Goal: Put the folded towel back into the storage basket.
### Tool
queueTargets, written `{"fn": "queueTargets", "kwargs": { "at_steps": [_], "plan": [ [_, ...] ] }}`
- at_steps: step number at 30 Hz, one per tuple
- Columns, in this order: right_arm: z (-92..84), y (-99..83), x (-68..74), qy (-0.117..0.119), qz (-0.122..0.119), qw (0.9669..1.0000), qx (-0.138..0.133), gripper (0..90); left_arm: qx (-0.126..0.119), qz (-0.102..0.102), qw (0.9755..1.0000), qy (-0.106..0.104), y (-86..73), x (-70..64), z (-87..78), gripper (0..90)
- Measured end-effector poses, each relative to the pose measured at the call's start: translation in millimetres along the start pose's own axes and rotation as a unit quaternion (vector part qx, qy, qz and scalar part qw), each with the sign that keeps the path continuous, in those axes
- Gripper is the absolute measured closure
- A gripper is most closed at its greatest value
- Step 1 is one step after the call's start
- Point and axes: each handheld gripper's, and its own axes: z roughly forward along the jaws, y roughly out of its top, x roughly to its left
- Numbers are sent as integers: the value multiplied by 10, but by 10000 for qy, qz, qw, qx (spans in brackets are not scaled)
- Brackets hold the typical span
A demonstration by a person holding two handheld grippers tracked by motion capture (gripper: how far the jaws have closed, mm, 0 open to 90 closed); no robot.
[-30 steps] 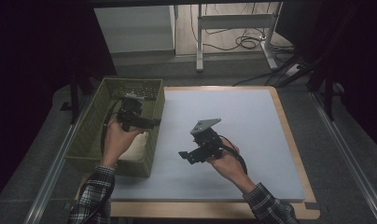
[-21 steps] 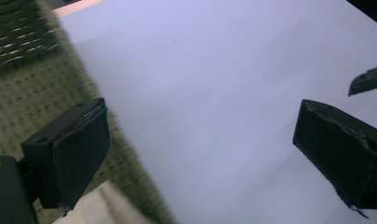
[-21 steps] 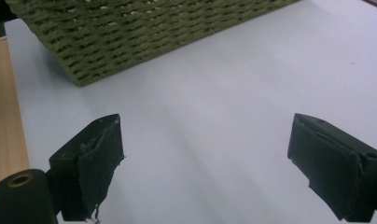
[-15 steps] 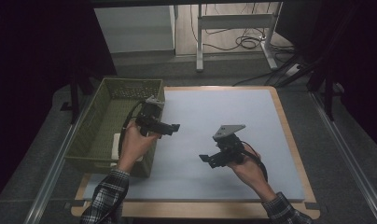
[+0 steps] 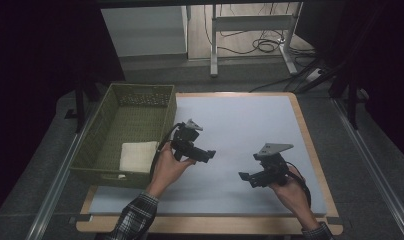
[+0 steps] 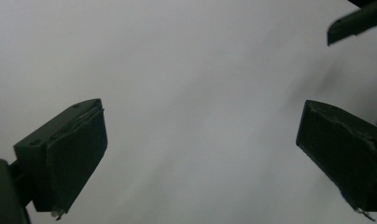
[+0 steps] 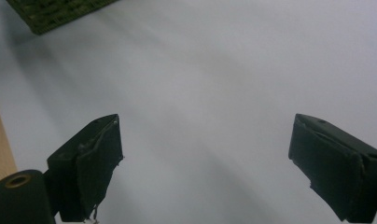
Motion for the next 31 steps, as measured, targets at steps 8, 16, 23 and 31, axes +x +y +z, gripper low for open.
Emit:
{"fn": "queueTargets", "kwargs": {
  "at_steps": [8,16,23,31],
  "plan": [
    [-23,-267,-107,-80,124,9998,145,56,89,180,9998,-27,-212,-218,275,22],
    [39,-522,-171,-285,82,9991,317,23,293,314,9990,124,-607,-359,612,16],
    [113,-621,-161,-477,-42,9983,338,19,64,467,9986,231,-735,-387,672,0],
    [122,-628,-146,-515,-76,9980,348,18,31,480,9985,265,-747,-394,679,0]
  ]
}}
